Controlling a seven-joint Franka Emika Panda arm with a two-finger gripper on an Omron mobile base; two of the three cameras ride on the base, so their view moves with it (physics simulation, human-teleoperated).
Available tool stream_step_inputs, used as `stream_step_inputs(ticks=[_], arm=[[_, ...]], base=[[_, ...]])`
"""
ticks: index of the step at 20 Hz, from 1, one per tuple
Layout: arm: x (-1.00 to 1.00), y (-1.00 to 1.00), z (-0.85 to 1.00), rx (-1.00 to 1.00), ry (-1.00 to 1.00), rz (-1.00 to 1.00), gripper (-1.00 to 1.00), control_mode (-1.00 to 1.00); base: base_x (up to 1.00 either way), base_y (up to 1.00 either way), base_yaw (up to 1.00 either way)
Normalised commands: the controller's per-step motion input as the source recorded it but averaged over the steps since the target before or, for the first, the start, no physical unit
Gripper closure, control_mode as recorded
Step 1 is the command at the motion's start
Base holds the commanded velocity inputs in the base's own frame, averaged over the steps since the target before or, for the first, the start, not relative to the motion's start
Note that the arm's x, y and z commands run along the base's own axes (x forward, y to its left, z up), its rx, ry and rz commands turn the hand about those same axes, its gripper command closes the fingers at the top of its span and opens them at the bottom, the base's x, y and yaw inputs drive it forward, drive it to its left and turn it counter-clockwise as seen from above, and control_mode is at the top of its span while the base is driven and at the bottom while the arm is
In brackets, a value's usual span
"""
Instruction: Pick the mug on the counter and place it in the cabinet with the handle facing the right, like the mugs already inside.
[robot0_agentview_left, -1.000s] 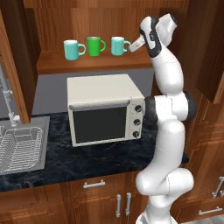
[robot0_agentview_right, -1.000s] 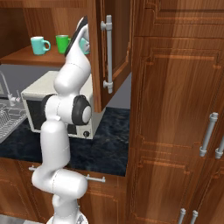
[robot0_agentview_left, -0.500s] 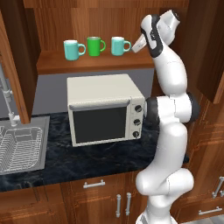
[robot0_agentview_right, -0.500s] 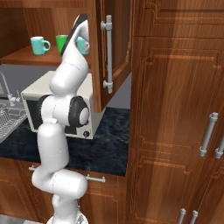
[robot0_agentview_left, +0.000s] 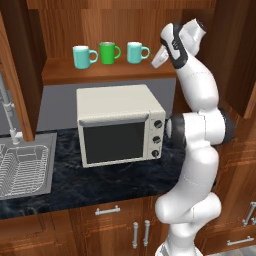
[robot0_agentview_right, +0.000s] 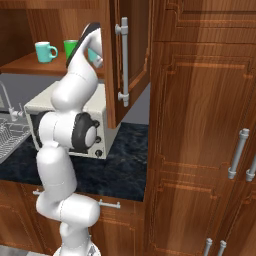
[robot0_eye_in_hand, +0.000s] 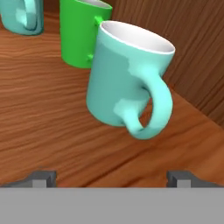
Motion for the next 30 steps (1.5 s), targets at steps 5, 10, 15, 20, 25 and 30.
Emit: stream_step_inputs(ticks=[5,10,15,20,25,30], arm=[[-0.42,0.11,-0.06,0.0,-0.14,0.0,-1.0,-1.0],[-0.61,0.19,0.0,0.0,-0.19,0.0,-1.0,-1.0],[-0.59,0.23,-0.01,0.0,-0.15,0.0,-1.0,-1.0],[-0.6,0.23,-0.05,0.0,-0.12,0.0,-1.0,-1.0],[-0.65,0.19,-0.11,0.0,-0.07,0.0,-1.0,-1.0],[-0.59,0.14,-0.28,0.0,-0.01,0.0,-1.0,-1.0]], base=[[0.0,0.0,0.0],[0.0,0.0,0.0],[0.0,0.0,0.0],[0.0,0.0,0.0],[0.0,0.0,0.0],[0.0,0.0,0.0]])
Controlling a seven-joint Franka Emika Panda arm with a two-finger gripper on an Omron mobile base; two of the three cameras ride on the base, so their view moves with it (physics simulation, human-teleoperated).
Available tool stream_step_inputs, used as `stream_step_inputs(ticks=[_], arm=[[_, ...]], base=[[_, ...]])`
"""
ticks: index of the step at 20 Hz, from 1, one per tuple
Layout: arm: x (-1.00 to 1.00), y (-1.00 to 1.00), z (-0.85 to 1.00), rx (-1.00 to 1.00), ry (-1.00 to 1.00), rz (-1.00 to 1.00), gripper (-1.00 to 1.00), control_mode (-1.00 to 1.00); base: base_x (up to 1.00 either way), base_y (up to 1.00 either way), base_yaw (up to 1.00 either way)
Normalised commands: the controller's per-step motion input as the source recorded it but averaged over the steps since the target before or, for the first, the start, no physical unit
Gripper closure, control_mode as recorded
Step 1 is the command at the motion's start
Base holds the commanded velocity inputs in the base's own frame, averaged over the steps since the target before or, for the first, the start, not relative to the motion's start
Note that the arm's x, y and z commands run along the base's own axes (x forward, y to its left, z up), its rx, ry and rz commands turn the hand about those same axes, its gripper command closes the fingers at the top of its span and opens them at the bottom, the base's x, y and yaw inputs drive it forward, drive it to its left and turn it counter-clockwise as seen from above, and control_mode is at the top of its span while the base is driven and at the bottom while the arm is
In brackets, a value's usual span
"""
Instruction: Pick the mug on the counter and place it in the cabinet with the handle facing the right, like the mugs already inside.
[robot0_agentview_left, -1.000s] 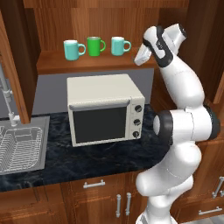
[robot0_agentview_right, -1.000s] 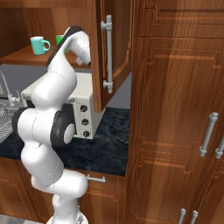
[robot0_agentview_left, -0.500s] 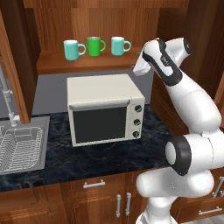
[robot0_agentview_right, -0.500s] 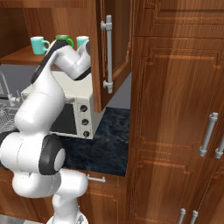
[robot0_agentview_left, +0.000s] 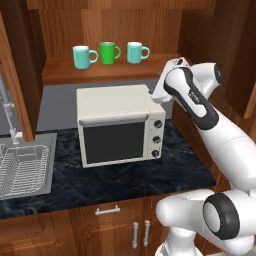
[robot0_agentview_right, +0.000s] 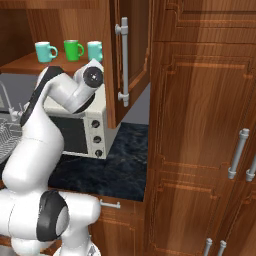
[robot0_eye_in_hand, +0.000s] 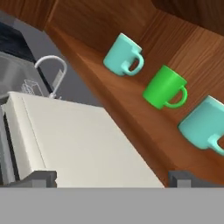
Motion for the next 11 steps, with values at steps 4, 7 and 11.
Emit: stream_step_inputs(ticks=[4,7,11], arm=[[-0.52,0.11,-0.35,0.0,0.0,0.0,-1.0,-1.0],[-0.45,0.11,-0.41,0.0,0.0,0.0,-1.0,-1.0],[-0.29,0.09,-0.48,0.01,0.0,0.0,-1.0,-1.0]], base=[[0.0,0.0,0.0],[0.0,0.0,0.0],[0.0,0.0,0.0]])
